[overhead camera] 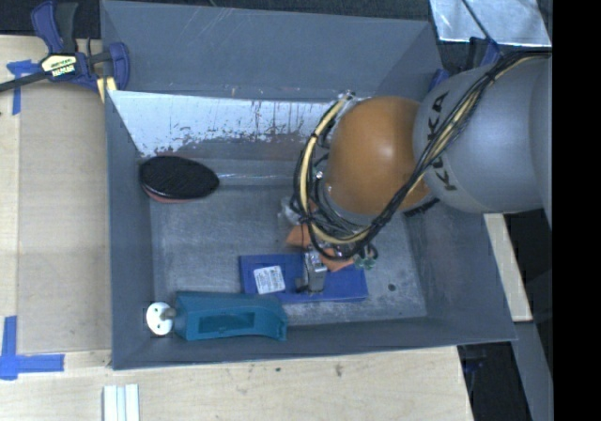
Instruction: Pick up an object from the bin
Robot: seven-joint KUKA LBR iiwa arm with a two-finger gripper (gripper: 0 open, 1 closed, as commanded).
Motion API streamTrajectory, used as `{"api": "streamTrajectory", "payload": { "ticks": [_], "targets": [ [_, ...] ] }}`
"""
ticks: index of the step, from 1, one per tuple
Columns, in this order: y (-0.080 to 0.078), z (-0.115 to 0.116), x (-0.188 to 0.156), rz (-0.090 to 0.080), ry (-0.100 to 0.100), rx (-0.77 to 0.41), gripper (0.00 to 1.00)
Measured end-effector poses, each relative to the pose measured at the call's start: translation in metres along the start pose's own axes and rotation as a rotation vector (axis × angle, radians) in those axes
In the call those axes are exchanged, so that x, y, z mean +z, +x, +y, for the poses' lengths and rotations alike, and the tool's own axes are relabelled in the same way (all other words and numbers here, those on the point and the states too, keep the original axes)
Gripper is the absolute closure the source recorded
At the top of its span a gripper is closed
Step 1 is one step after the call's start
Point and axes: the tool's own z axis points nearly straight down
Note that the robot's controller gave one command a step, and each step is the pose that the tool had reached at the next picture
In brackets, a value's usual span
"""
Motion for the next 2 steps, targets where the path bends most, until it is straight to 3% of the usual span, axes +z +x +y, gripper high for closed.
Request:
{"api": "streamTrajectory", "payload": {
  "ticks": [1, 2],
  "targets": [
    [-0.0156, -0.0275, 0.0261, -0.002, -0.001, -0.034, 1.00],
    [-0.0157, -0.0275, 0.0261, -0.002, -0.001, -0.034, 1.00]
  ]
}}
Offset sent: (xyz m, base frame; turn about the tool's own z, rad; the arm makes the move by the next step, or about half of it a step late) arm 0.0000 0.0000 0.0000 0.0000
